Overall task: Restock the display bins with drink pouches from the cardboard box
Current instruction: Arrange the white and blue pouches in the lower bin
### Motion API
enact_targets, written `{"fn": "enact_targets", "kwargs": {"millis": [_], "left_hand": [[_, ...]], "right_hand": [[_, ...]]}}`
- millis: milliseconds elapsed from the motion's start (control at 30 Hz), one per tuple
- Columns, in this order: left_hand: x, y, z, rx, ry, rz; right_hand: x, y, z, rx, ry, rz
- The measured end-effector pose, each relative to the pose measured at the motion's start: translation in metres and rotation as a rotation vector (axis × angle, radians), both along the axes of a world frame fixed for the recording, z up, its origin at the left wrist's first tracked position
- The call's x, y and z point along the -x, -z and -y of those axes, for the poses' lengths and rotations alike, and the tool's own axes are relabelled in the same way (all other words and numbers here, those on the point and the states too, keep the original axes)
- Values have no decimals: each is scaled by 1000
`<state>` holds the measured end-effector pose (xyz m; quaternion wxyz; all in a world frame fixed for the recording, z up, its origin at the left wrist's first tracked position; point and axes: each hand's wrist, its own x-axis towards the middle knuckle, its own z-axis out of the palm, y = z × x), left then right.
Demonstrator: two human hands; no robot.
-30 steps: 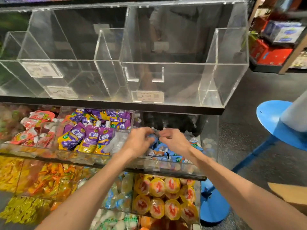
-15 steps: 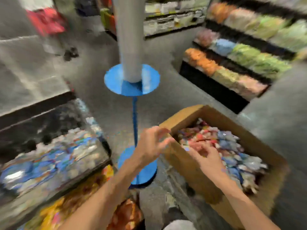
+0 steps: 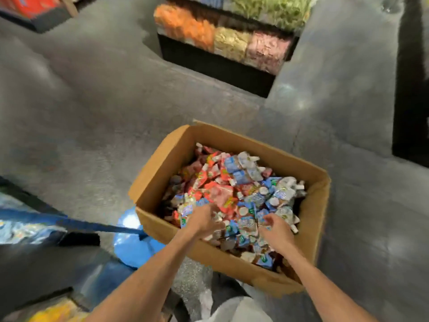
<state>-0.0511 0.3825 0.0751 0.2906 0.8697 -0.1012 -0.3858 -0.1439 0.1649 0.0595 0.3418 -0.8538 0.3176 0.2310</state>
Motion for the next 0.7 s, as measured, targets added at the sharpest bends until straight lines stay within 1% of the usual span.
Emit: {"fn": "enact_targets", "kwargs": {"millis": [100,133,200,267,333,433,567,700], "left_hand": [[-8,35,23,-136,106,-69],[-10,44,29,-161,161,-90],[-10,56,42,-217,268,-196],[-3,68,51,-326,388,-257],[10,76,56,-444,516,-164],[22,81,57,-510,617,-7],[22,79,58,-508,703,30],[19,77,49,-437,696,56]], "right_hand": [[-18,26,9,-6,-44,-134],[-22,34,10,-14,-31,-155],[-31,45,8,13,-4,-177],[-36,52,4,50,22,-200],[-40,55,-3,52,21,-247],[-45,56,-13,133,-82,-326],[-48,60,-12,238,-111,-319],[-40,63,0,221,-112,-245]]}}
